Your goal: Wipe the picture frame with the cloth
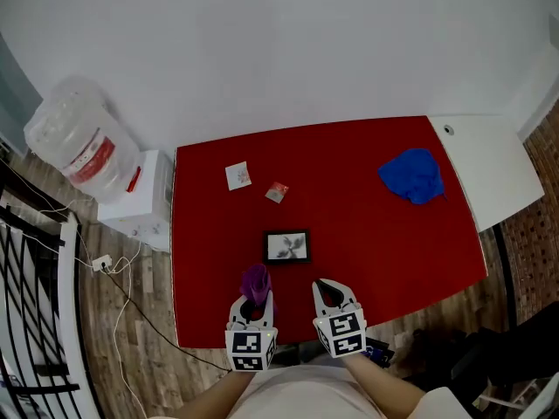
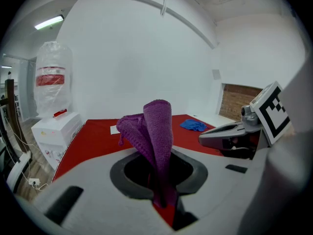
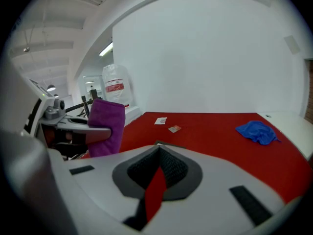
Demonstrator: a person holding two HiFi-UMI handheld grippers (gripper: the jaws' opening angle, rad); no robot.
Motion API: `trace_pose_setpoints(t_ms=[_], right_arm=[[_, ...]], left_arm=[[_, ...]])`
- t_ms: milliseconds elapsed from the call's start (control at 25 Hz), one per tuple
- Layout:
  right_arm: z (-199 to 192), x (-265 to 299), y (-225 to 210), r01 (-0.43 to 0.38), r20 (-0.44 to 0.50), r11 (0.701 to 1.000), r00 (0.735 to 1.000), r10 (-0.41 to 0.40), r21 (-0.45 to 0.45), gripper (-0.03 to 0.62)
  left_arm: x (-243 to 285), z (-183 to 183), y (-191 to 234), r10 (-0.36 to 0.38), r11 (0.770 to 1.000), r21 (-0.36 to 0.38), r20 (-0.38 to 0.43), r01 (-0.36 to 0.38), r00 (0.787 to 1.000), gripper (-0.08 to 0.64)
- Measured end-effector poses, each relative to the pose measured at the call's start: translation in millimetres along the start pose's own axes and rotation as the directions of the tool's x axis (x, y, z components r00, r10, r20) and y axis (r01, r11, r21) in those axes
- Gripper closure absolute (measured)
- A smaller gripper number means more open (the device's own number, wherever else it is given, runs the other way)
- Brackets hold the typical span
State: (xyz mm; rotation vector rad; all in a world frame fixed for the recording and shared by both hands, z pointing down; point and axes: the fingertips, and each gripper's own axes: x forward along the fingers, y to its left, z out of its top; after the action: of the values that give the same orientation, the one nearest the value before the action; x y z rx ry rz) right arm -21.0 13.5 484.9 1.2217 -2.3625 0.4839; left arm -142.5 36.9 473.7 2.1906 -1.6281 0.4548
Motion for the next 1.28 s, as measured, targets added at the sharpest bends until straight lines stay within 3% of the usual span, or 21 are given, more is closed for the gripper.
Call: trace_pose_setpoints(t_ms=[280,360,440,520,640,800,880,1120,1280], right_arm=[[-8,34,-14,0.009,-0.020,1.000,1.000,-0.009,0.016,0.589],[-11,43,-20,0.016,-0.023,1.000,1.000,-0.016,0.026,0.589],[-14,50,-24,0.021,-0.026,0.999,0.999,-0.020,0.032,0.589],[-17,56,-26,0.021,-0.028,0.999,0.999,-0.020,0.036,0.589],[-26,61,-24,0.014,-0.038,0.999,0.999,-0.012,0.035,0.589],[-34,66,-21,0.013,-0.046,0.999,0.999,-0.011,0.051,0.589],[-36,68,-20,0.011,-0.043,0.998,0.999,-0.009,0.056,0.589],[-40,68,-14,-0.002,-0.058,0.998,0.998,0.006,0.069,0.589],[-47,68,-19,0.002,-0.068,0.997,0.998,0.003,0.082,0.589]], left_arm=[[38,-6,16,0.007,0.996,0.093,-0.010,-0.006,1.000,0.499],[52,-10,19,-0.003,0.988,0.153,-0.020,0.006,1.000,0.499],[70,-18,25,-0.005,0.965,0.263,-0.047,0.018,0.999,0.499],[94,-26,33,0.004,0.903,0.427,-0.100,0.039,0.995,0.499],[134,-34,47,0.024,0.774,0.623,-0.209,0.114,0.978,0.499],[178,-43,63,0.062,0.586,0.778,-0.325,0.229,0.944,0.499],[194,-51,72,0.093,0.520,0.811,-0.368,0.270,0.925,0.499],[227,-67,87,0.135,0.416,0.835,-0.449,0.361,0.883,0.499],[227,-73,86,0.136,0.371,0.839,-0.473,0.398,0.870,0.499]])
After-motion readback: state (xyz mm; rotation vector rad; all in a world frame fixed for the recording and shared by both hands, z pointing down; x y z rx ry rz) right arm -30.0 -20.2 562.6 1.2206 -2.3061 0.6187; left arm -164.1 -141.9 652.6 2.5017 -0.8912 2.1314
